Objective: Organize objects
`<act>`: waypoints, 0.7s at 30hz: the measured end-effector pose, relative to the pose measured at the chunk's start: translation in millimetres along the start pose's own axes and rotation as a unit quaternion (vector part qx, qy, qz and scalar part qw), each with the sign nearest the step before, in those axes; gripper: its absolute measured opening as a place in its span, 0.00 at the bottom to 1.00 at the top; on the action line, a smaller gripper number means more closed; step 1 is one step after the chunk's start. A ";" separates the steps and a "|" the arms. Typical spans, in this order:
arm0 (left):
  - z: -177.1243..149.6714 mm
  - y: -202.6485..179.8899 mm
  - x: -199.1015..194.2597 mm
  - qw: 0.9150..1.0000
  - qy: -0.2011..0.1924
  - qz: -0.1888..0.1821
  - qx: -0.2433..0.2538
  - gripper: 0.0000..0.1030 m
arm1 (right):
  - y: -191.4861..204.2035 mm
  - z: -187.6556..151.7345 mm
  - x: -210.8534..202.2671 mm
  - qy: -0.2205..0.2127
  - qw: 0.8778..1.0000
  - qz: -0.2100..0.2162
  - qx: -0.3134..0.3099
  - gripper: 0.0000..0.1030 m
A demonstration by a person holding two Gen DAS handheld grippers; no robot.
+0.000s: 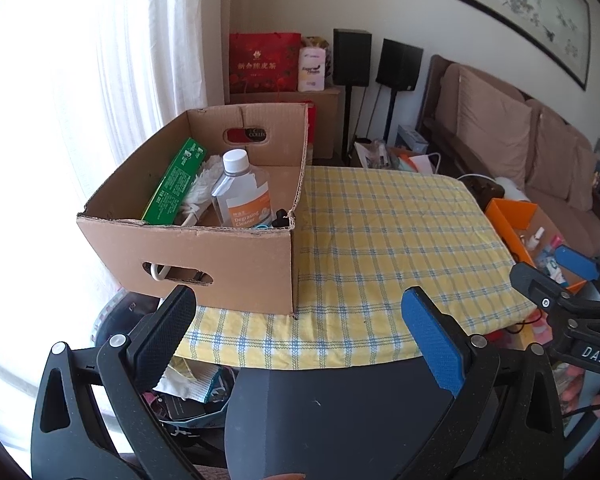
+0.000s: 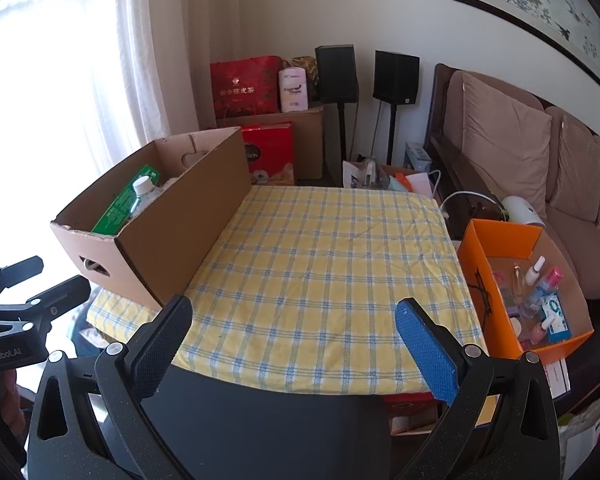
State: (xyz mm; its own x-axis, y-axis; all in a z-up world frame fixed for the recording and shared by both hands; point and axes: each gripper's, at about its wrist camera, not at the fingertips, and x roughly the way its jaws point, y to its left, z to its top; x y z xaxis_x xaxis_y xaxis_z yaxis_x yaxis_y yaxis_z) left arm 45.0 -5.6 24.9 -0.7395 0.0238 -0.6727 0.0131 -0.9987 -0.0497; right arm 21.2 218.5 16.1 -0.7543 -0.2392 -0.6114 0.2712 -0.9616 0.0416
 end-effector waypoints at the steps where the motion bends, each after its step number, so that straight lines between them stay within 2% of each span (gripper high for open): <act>1: 0.1 0.1 -0.2 1.000 0.000 0.000 -0.001 1.00 | 0.1 -0.3 0.1 0.000 1.000 -0.001 0.000 1.00; 21: -1.9 0.7 -0.5 1.000 -0.001 0.000 -0.002 1.00 | 1.1 -1.4 -3.7 -0.008 1.000 -0.005 -0.006 1.00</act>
State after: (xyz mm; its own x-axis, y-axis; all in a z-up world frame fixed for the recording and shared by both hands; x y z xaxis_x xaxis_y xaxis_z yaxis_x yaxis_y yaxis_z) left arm 46.6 -6.2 23.7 -0.7409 0.0241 -0.6711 0.0154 -0.9985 -0.0529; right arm 25.1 218.5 17.2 -0.7669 -0.2316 -0.5986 0.2706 -0.9623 0.0256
